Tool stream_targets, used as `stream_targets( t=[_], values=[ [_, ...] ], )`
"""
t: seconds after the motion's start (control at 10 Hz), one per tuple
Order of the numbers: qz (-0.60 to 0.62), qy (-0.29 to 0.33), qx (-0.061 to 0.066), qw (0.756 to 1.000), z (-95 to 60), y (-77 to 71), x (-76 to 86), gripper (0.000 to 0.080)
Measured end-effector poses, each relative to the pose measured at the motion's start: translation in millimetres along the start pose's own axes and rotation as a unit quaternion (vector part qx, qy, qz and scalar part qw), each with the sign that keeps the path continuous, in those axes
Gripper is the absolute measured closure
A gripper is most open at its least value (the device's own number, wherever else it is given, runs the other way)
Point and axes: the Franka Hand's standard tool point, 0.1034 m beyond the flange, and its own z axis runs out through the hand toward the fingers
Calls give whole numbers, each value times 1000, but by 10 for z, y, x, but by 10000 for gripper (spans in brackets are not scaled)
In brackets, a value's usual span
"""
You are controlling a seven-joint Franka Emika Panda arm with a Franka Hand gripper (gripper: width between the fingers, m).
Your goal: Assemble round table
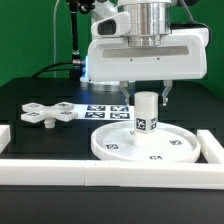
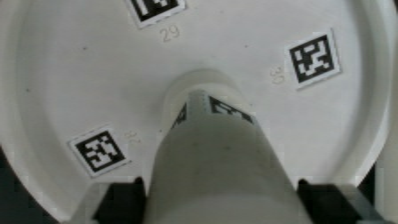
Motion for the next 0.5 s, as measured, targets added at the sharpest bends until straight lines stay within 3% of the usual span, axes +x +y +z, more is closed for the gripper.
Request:
stream_targets(
  t=[0.2,0.5],
  values=[
    [124,-2,8,992,2,12,-24,391],
    [215,-4,13,976,2,10,-28,390]
  ],
)
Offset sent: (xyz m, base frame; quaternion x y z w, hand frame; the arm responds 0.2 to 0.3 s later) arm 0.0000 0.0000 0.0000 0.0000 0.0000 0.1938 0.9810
